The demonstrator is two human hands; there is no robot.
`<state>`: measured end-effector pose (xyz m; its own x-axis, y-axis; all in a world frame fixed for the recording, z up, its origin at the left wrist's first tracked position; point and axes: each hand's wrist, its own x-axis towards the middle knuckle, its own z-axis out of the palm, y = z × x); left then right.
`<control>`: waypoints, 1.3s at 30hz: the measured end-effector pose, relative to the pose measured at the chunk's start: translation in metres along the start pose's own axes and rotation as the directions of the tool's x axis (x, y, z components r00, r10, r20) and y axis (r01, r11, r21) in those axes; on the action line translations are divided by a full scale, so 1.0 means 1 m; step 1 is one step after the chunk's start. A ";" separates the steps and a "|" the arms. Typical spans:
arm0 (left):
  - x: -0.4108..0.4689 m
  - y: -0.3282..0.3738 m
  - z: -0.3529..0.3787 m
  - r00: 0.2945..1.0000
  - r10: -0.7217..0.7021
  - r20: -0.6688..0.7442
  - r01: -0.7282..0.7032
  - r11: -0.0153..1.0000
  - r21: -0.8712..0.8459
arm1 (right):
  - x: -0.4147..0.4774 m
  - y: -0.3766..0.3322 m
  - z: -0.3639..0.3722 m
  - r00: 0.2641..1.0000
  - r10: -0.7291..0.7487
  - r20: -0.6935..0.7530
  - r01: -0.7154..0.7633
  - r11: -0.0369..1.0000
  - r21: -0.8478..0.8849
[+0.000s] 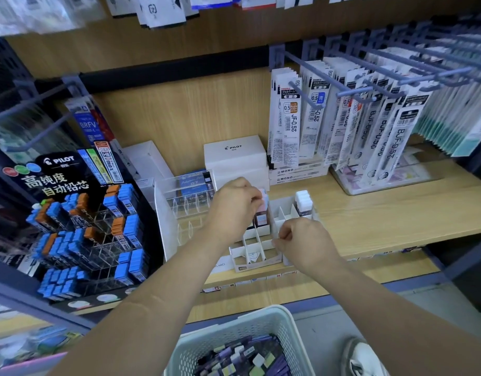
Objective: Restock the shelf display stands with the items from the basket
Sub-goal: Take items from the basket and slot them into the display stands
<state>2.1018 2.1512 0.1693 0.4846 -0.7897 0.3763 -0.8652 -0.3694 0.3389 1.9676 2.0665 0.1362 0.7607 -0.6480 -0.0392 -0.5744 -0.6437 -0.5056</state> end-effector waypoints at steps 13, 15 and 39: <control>-0.054 0.014 -0.081 0.989 -0.056 0.135 0.076 0.986 -0.149 | -0.043 -0.013 -0.032 0.939 -0.341 -0.041 0.342 0.940 0.024; -0.074 0.017 -0.093 0.960 -0.039 0.276 0.085 0.984 -0.155 | -0.062 -0.014 -0.021 0.920 -0.390 0.037 0.390 0.921 0.005; -0.330 -0.086 0.203 0.319 -0.439 0.840 0.355 0.877 0.324 | -0.122 0.104 0.297 0.619 0.270 0.738 -0.078 0.956 -0.284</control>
<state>1.9901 2.3448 -0.1589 0.4262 -0.5012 -0.7531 -0.6287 -0.7627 0.1517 1.9047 2.1990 -0.1676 0.5389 -0.2745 -0.7964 -0.6943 -0.6801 -0.2355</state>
